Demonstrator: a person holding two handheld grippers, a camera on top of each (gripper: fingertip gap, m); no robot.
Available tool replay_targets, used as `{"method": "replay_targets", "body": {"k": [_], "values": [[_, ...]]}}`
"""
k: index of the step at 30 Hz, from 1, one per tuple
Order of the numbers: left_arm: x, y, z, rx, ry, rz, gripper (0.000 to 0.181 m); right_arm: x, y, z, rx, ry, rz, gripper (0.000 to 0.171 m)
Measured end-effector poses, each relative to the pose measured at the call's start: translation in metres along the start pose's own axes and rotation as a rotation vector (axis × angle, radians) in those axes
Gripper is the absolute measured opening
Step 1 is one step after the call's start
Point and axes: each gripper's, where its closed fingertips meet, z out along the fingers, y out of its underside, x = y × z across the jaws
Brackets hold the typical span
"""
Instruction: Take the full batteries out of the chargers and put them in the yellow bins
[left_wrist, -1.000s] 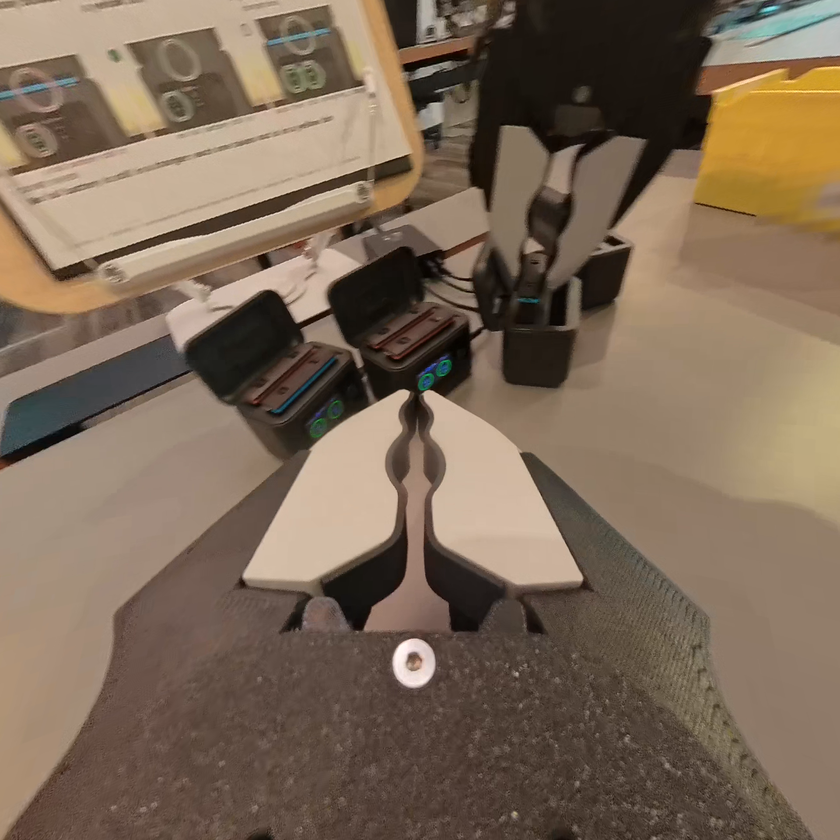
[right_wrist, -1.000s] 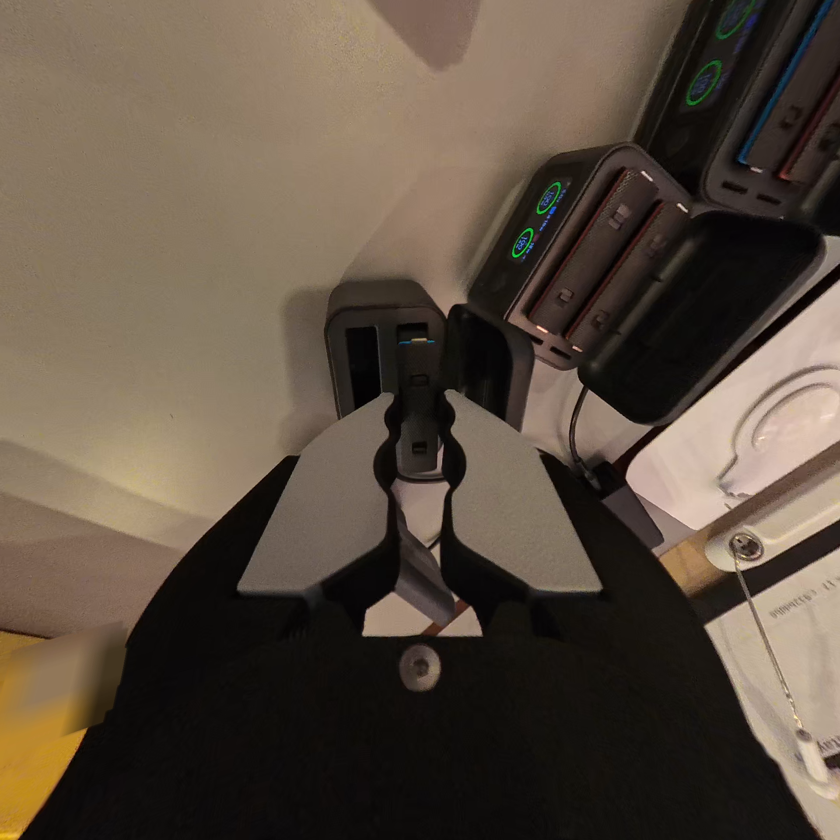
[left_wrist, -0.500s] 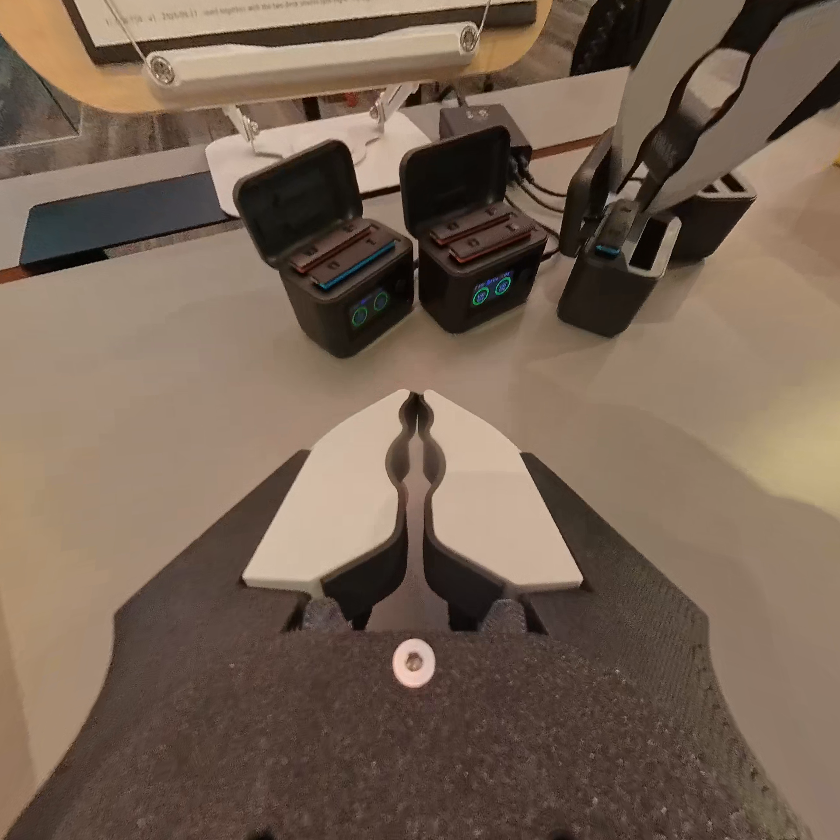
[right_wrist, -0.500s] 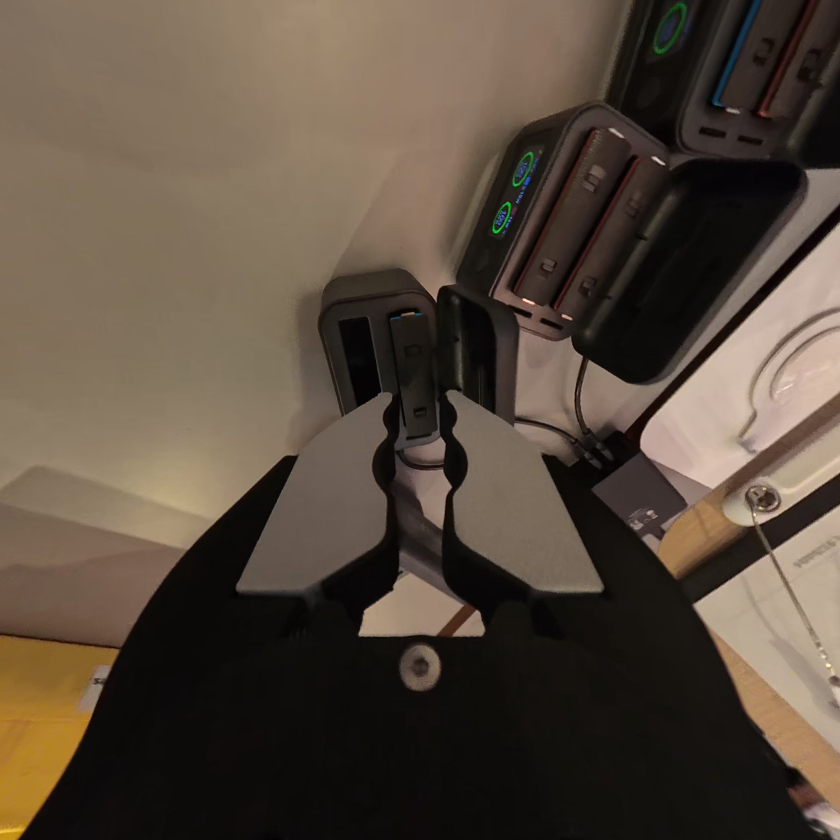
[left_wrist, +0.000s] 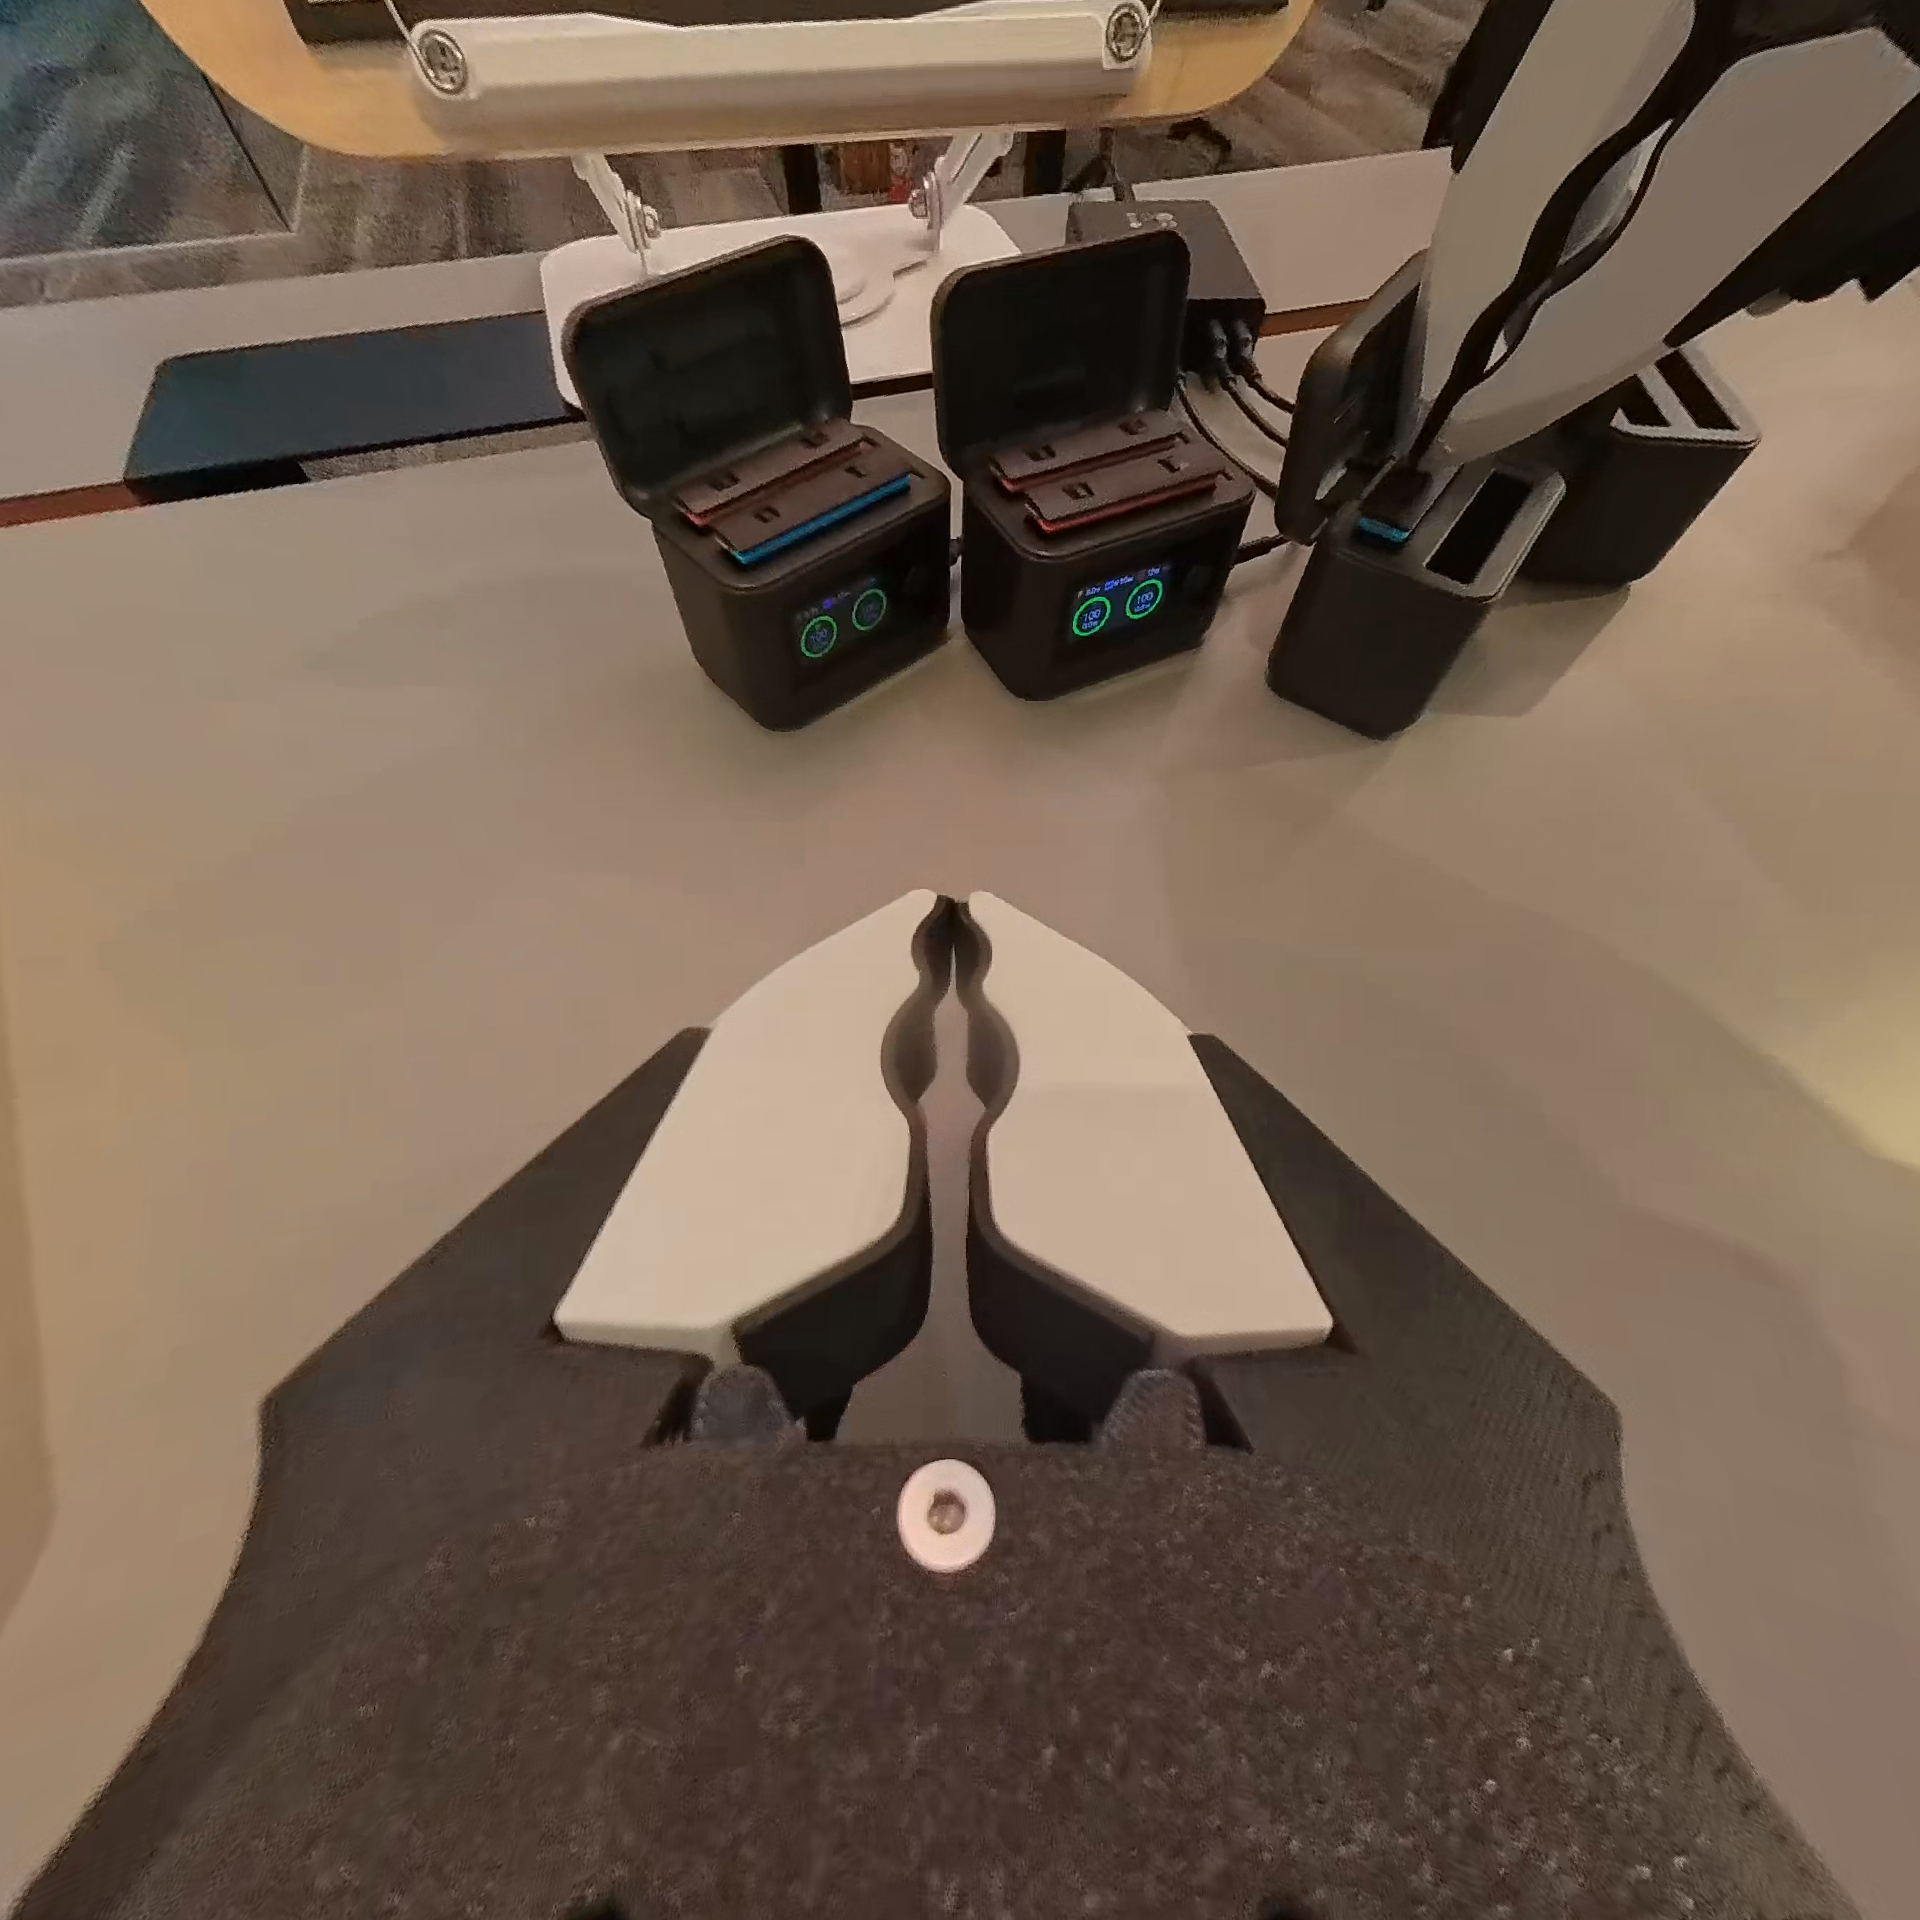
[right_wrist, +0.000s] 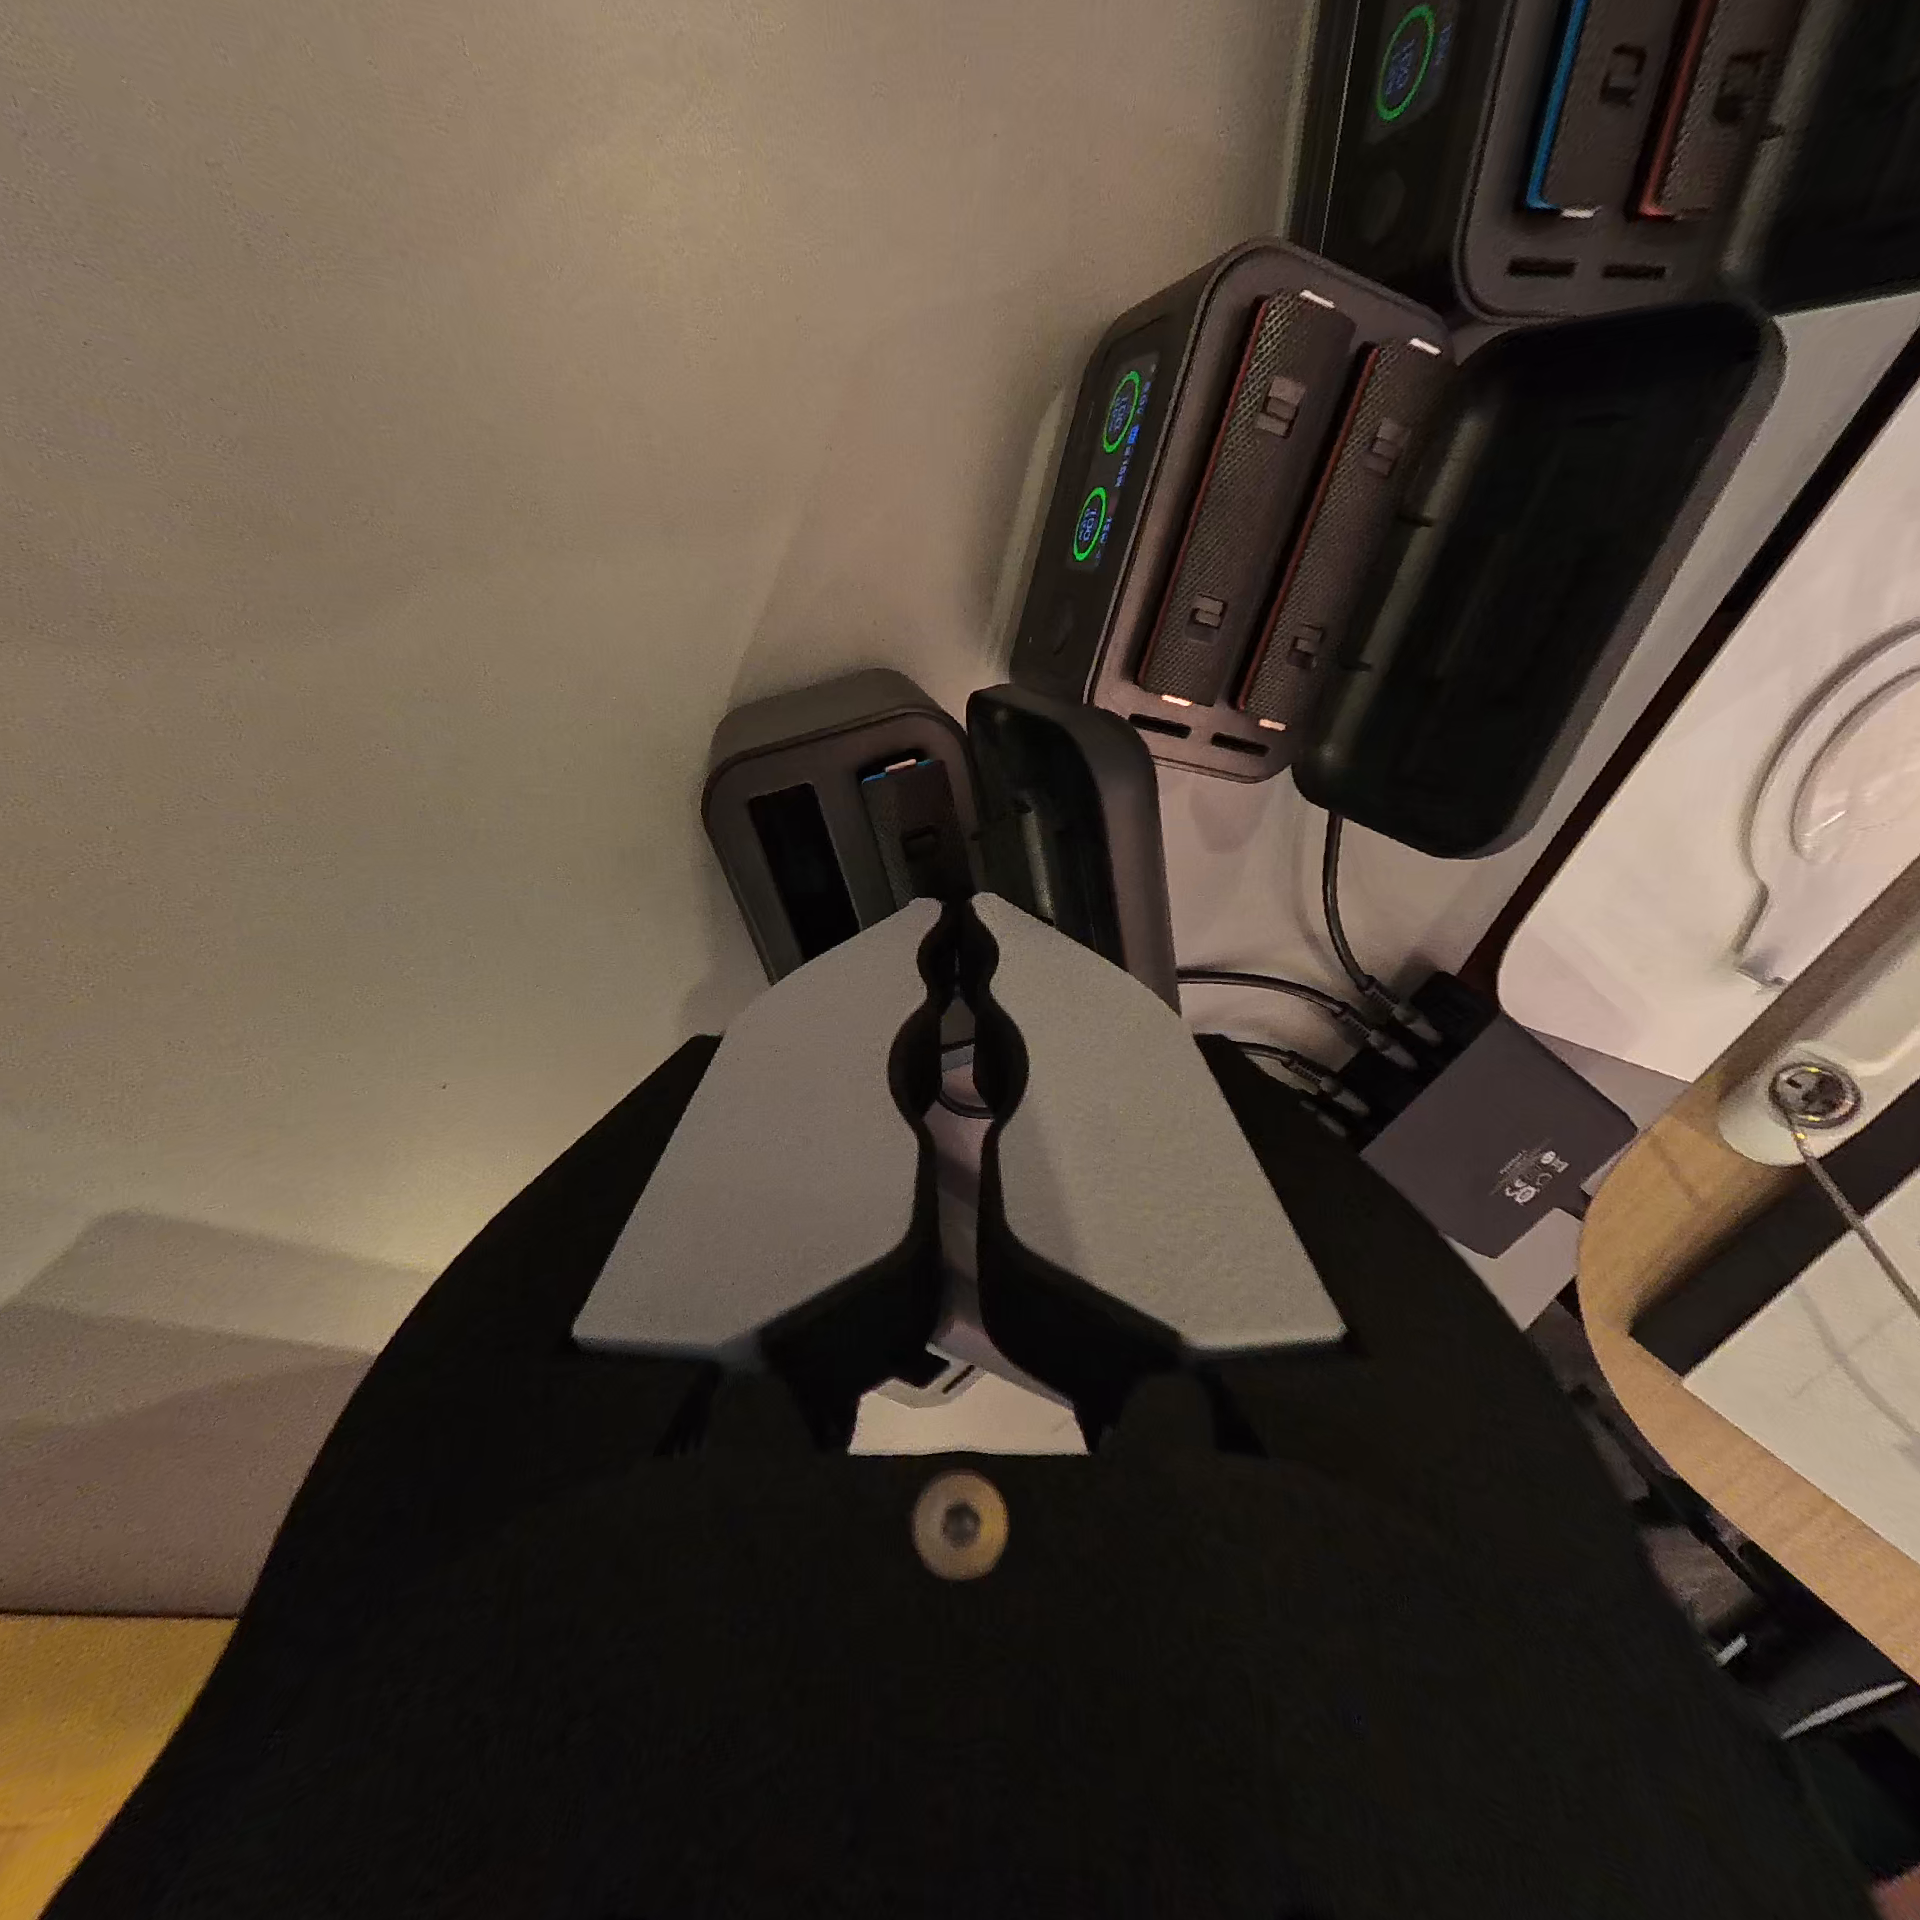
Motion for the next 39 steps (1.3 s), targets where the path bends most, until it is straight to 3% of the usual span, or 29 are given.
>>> {"method": "replay_targets", "body": {"k": [23, 28, 32, 35, 39], "values": [[0.002, 0.005, 0.005, -0.017, -0.041, 0.073, 0.0, -0.001, 0.0, 0.0, -0.044, -0.036, 0.026, 0.0], [0.002, 0.005, 0.005, -0.013, -0.04, 0.07, 0.0, 0.0, 0.0, 0.0, -0.045, 0.041, 0.033, 0.0], [0.004, 0.004, 0.004, -0.004, -0.032, 0.075, 0.0, 0.001, -0.017, -0.025, 0.138, 0.194, 0.132, 0.0], [0.005, 0.004, 0.004, -0.003, -0.03, 0.09, 0.0, 0.0, -0.033, -0.067, 0.369, 0.339, 0.286, 0.0], [0.007, 0.003, 0.002, 0.009, -0.032, 0.106, 0.0, -0.015, -0.027, -0.11, 0.569, 0.577, 0.568, 0.0]]}}
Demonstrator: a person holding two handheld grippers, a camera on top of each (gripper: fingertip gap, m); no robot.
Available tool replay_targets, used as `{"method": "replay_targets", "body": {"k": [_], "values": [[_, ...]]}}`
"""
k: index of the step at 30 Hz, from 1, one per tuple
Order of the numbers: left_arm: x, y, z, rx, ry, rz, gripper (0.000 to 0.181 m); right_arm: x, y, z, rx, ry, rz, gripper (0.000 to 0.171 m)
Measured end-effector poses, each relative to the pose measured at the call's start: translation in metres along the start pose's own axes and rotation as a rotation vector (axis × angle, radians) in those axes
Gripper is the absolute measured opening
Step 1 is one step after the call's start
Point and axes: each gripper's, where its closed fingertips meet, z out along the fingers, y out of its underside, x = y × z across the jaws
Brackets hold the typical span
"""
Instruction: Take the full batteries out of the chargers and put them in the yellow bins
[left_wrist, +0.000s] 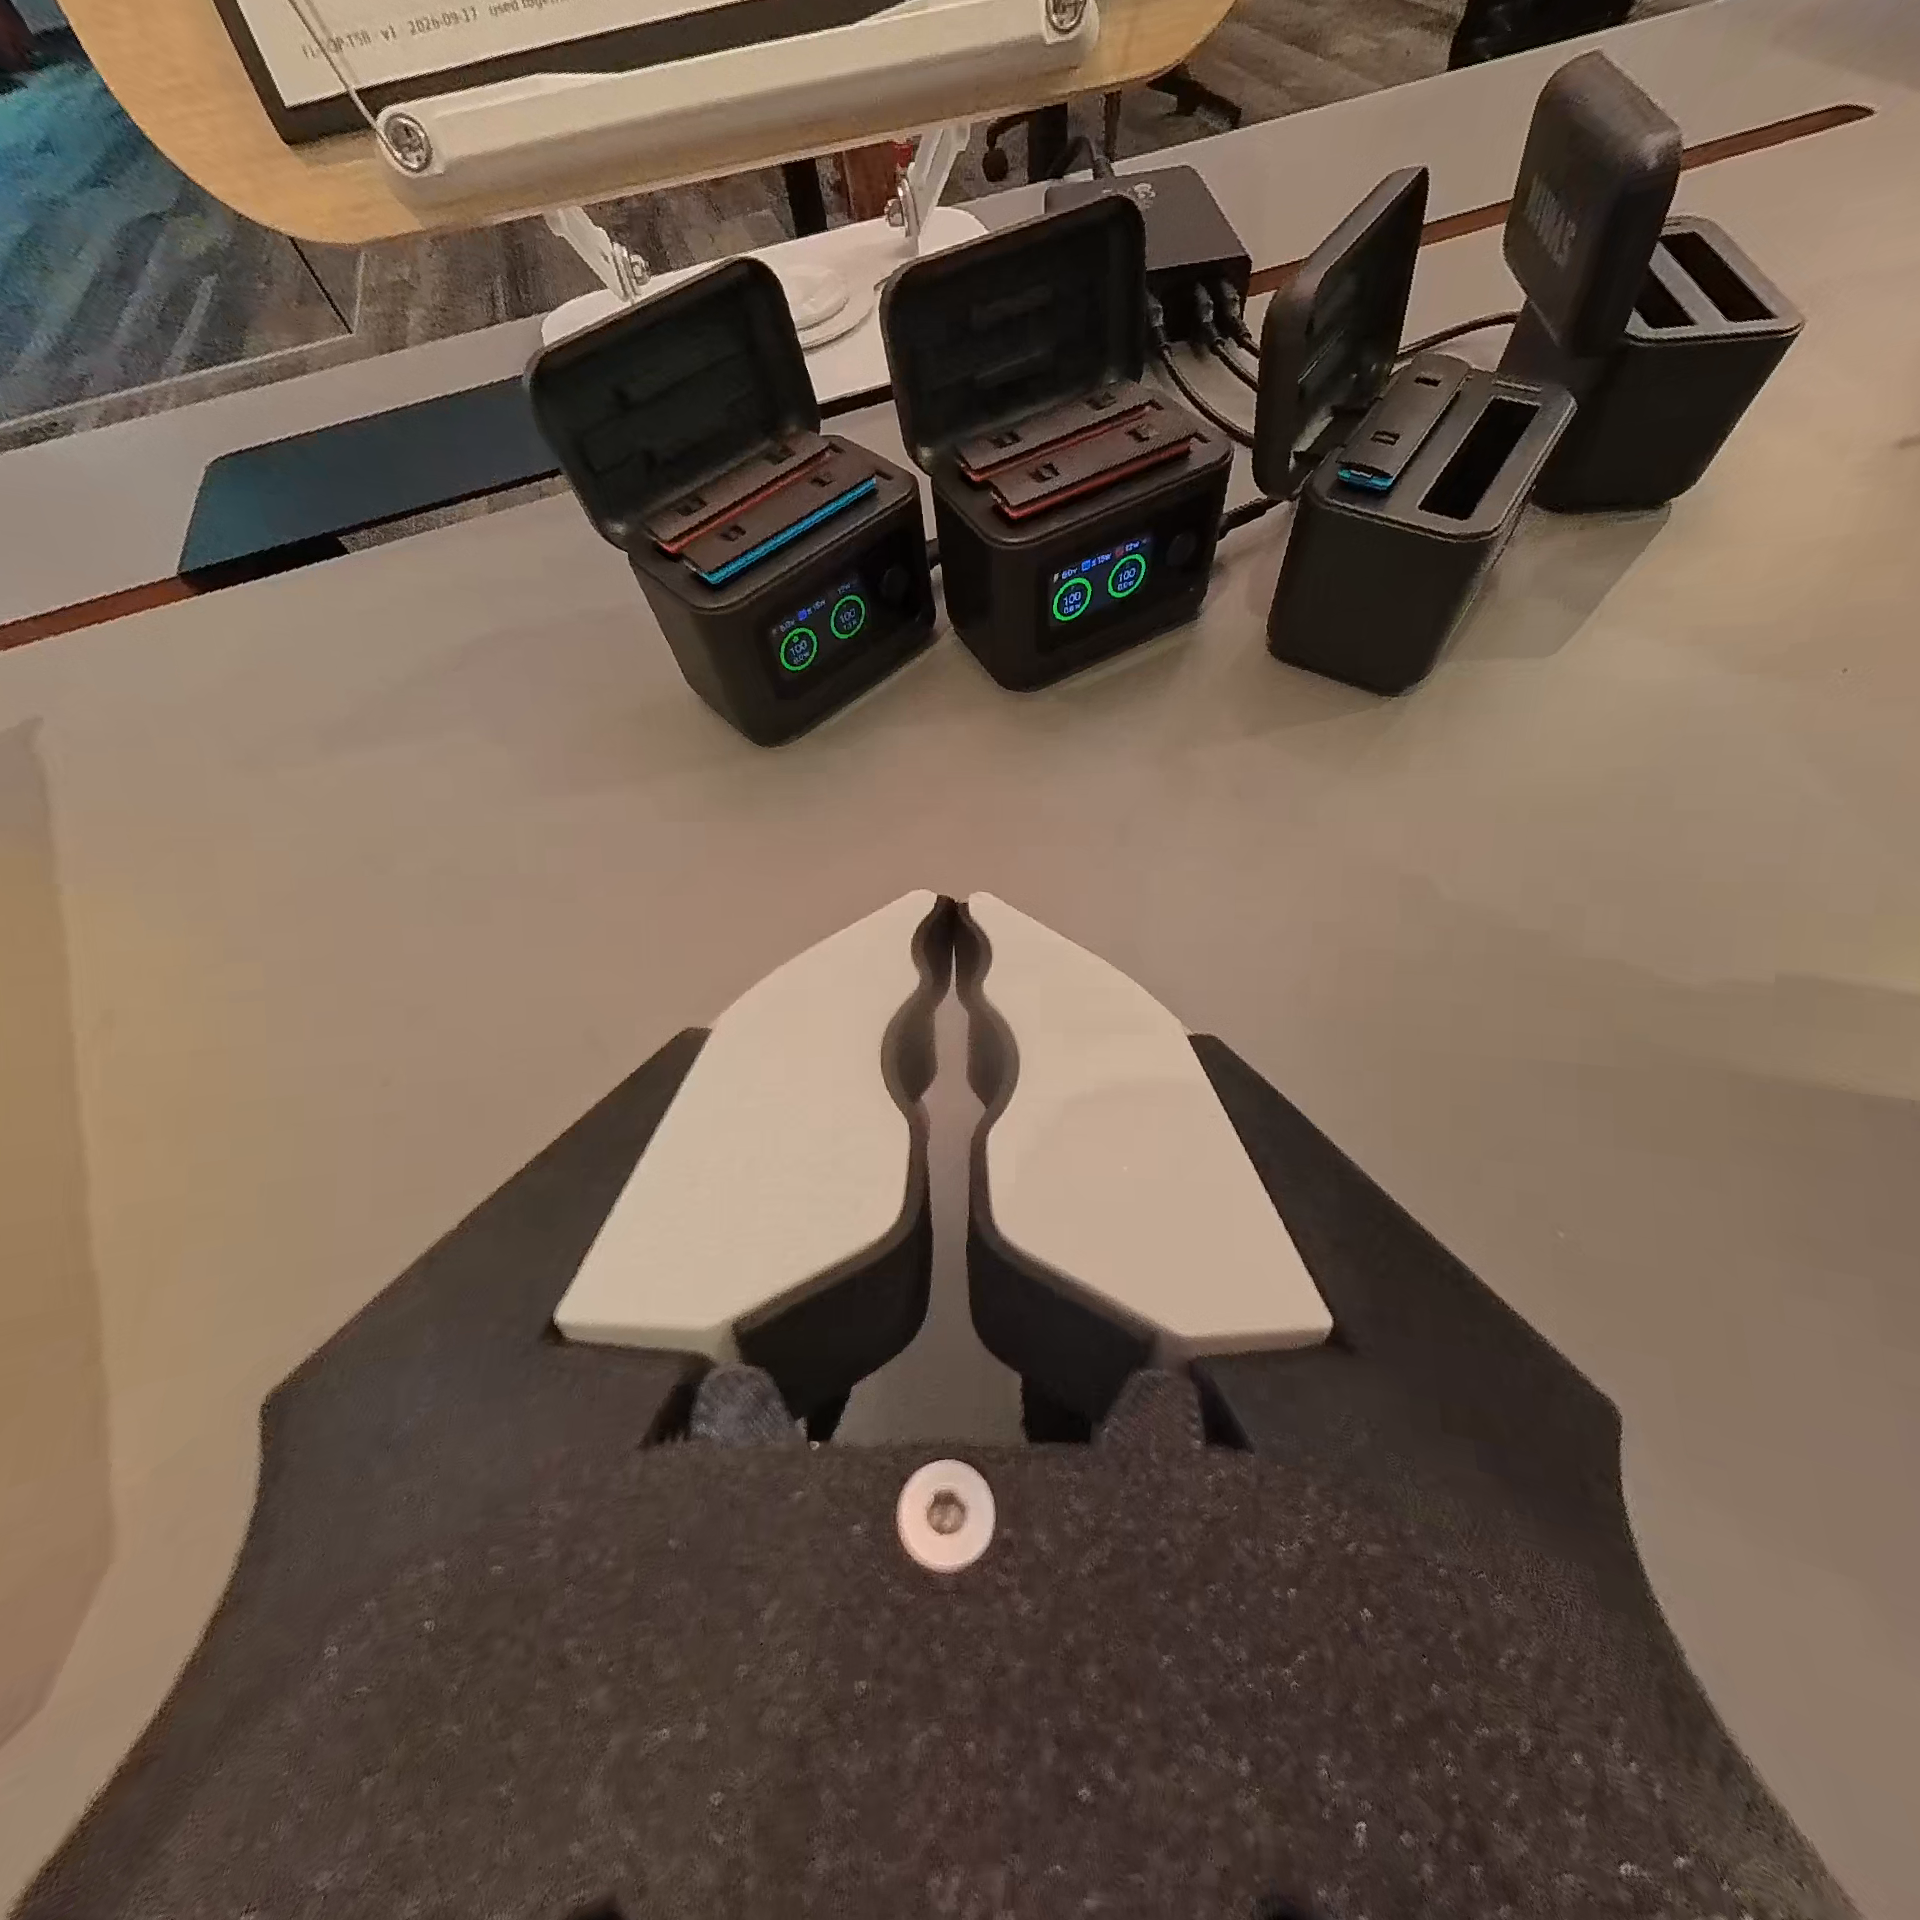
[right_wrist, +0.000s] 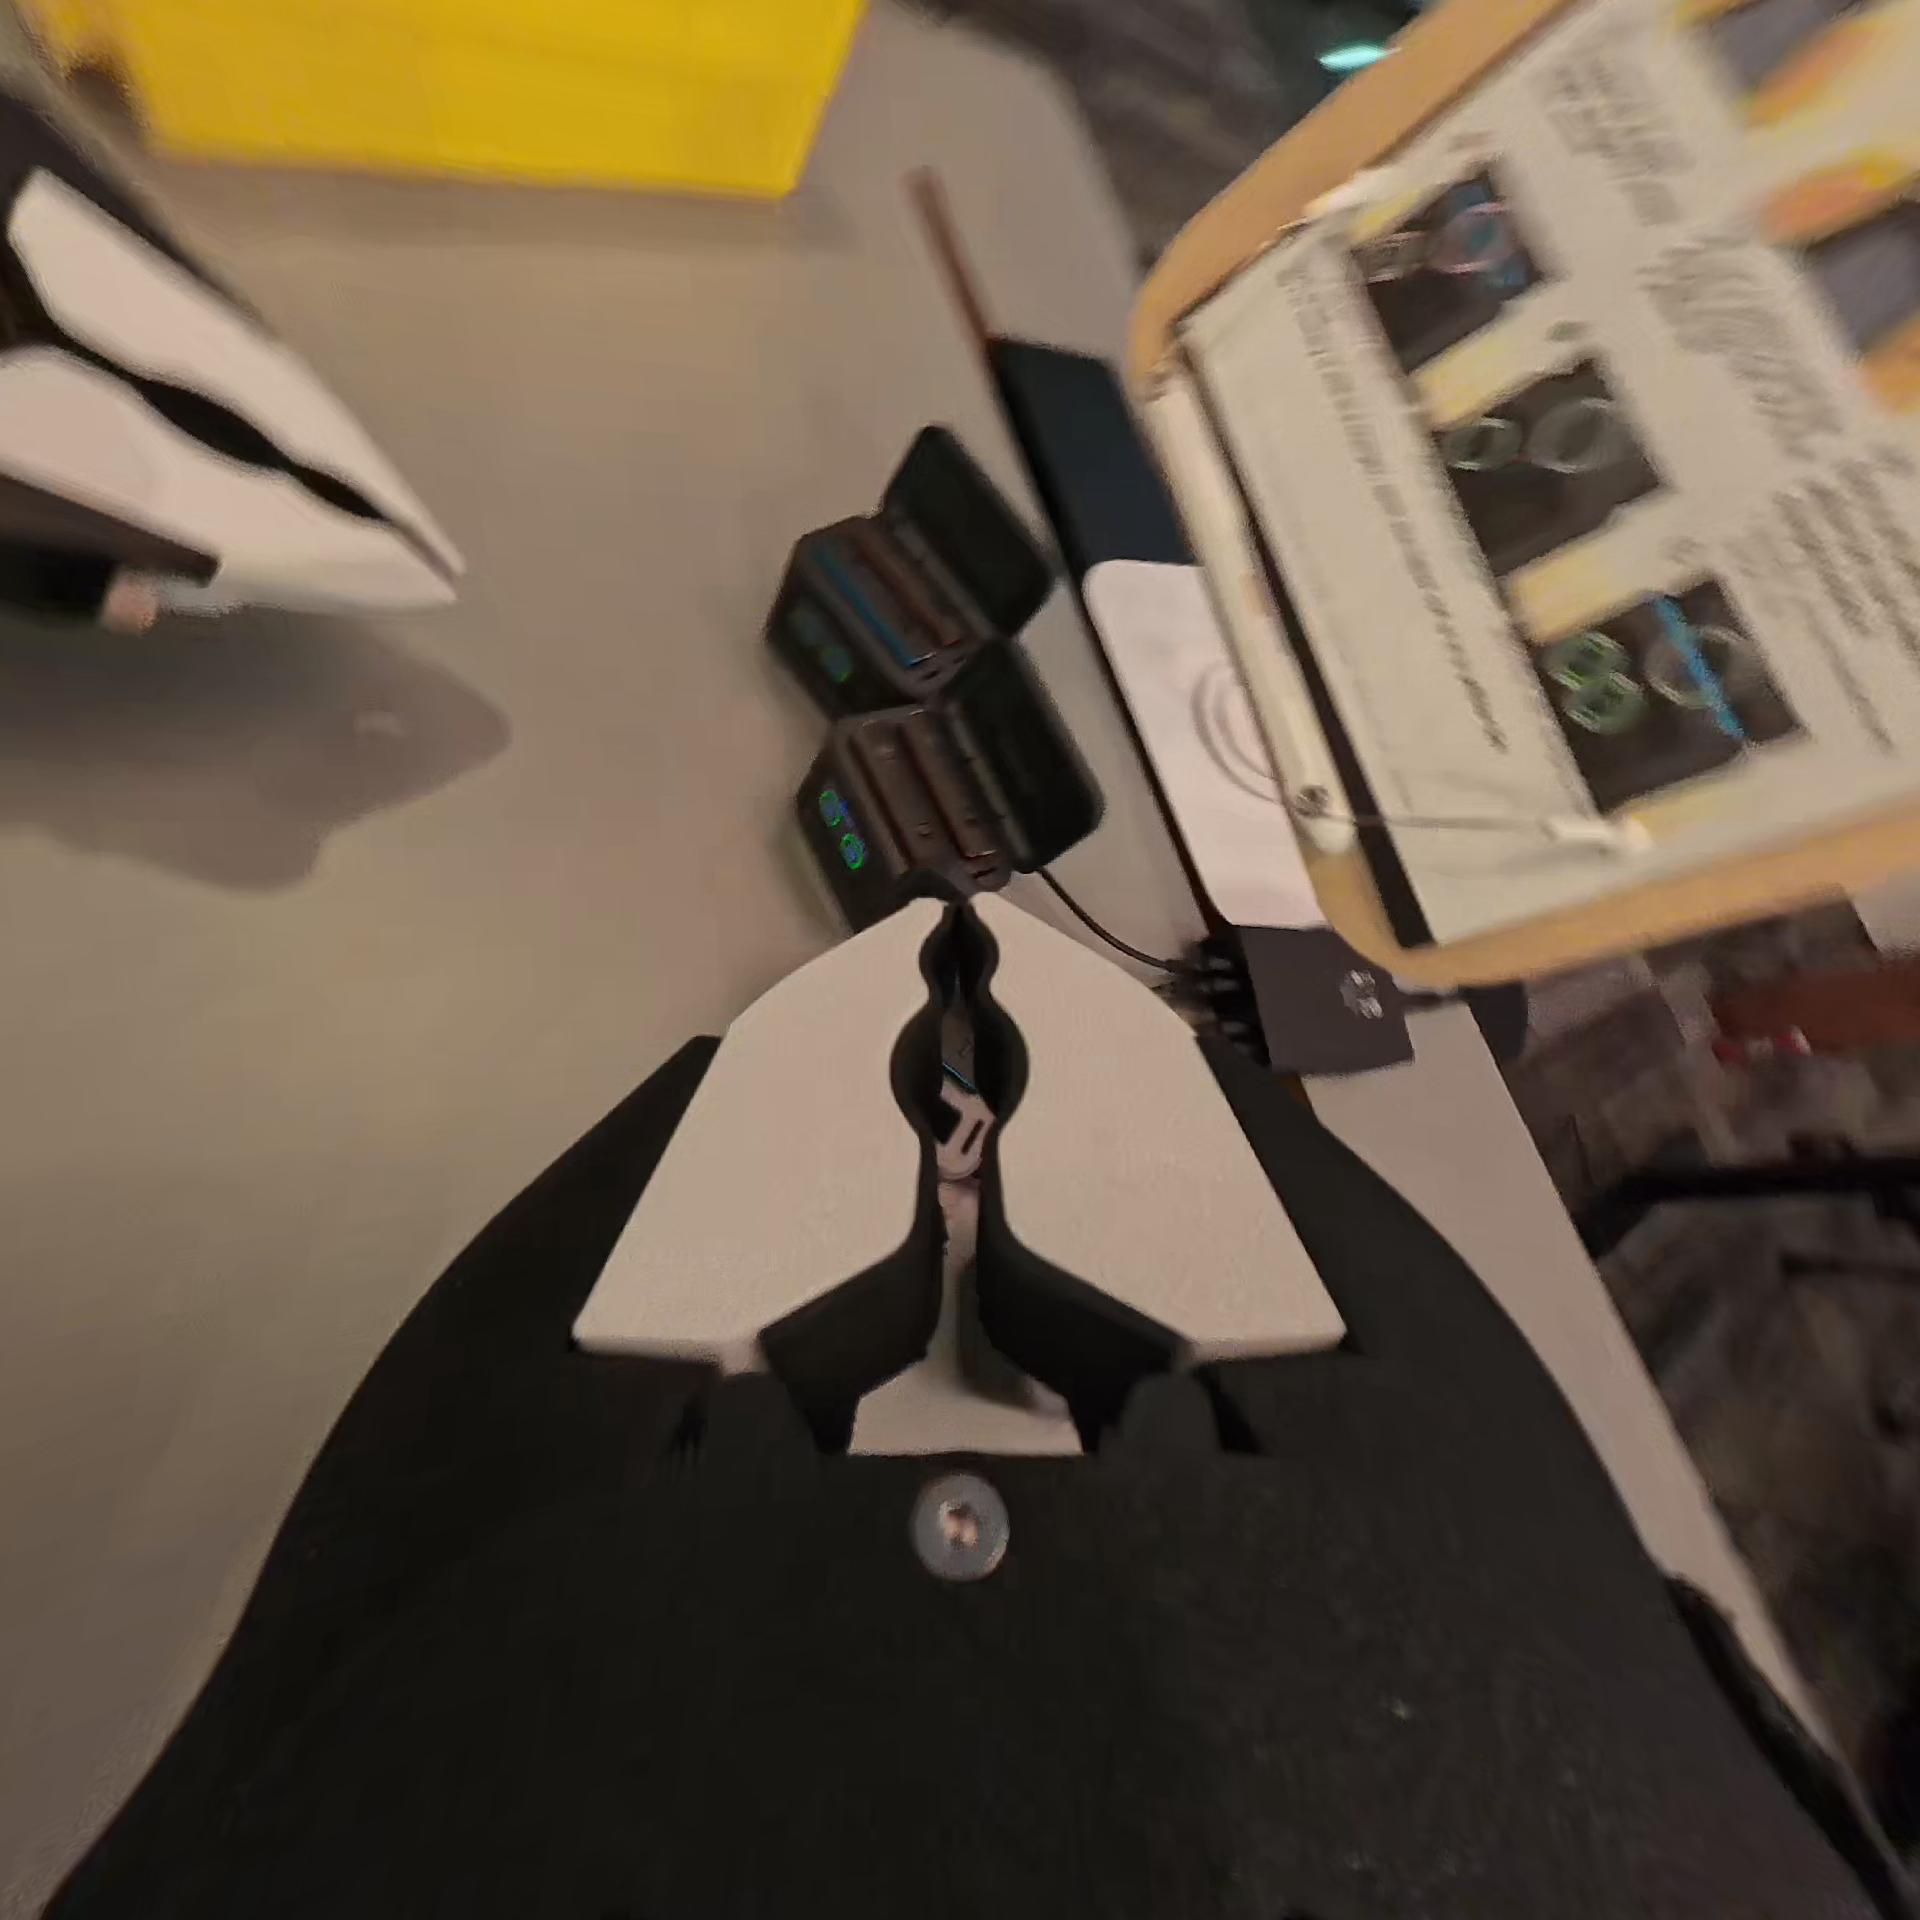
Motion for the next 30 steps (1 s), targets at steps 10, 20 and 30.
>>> {"method": "replay_targets", "body": {"k": [10, 20, 30], "values": [[0.0, -0.002, -0.002, 0.016, 0.003, -0.002, 0.0, -0.046, 0.054, -0.07, 0.288, 0.353, 0.652, 0.0], [-0.002, -0.011, -0.01, 0.076, -0.003, -0.004, 0.0, -0.075, 0.076, -0.049, 0.309, 0.373, 0.494, 0.0], [-0.109, -0.072, -0.08, 0.228, -0.156, 0.027, 0.009, -0.077, 0.08, -0.047, 0.322, 0.313, 0.576, 0.008]]}}
